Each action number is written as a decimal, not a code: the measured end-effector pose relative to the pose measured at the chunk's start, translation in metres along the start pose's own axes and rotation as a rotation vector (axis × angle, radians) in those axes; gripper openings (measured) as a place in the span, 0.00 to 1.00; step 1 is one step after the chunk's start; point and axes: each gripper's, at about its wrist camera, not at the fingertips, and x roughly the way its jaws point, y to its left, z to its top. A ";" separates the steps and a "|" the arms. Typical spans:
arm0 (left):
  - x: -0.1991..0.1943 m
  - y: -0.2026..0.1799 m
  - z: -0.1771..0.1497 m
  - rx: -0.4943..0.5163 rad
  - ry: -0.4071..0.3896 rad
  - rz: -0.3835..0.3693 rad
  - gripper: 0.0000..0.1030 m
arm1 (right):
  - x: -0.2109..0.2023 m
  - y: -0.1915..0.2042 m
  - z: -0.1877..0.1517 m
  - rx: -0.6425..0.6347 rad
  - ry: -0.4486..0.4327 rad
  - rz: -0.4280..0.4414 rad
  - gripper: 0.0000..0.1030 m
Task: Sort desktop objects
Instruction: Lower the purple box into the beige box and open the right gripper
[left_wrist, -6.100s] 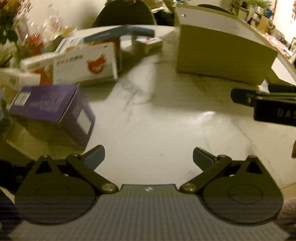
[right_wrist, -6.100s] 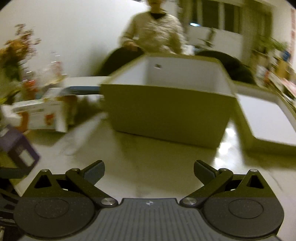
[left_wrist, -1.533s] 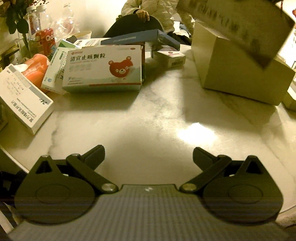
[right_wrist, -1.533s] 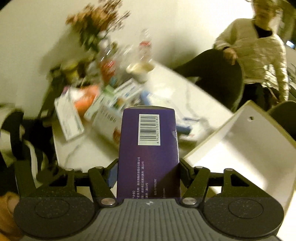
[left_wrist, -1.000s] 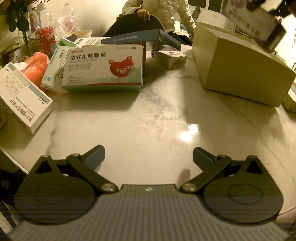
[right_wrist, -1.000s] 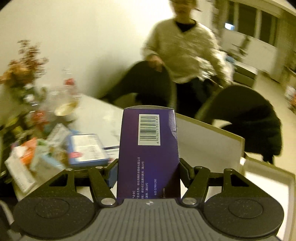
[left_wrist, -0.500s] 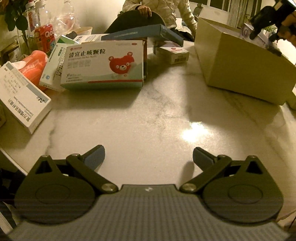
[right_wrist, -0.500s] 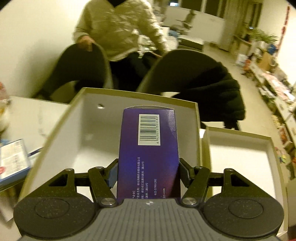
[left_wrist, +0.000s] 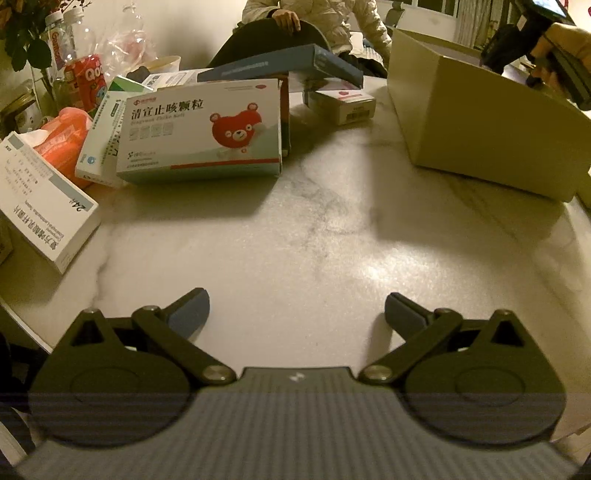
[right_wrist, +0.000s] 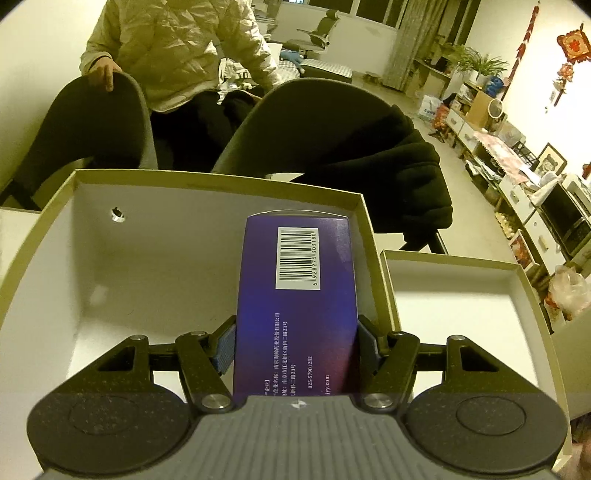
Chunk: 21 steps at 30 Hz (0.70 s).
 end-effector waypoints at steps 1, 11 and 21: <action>0.000 0.000 0.000 0.000 0.000 0.000 1.00 | 0.002 0.001 0.000 -0.003 -0.002 -0.003 0.65; 0.000 0.001 -0.001 0.005 -0.002 -0.005 1.00 | 0.009 0.009 0.000 -0.053 -0.048 -0.010 0.66; -0.002 0.005 -0.002 -0.012 -0.007 -0.027 1.00 | -0.028 -0.002 0.000 -0.203 -0.167 0.040 0.72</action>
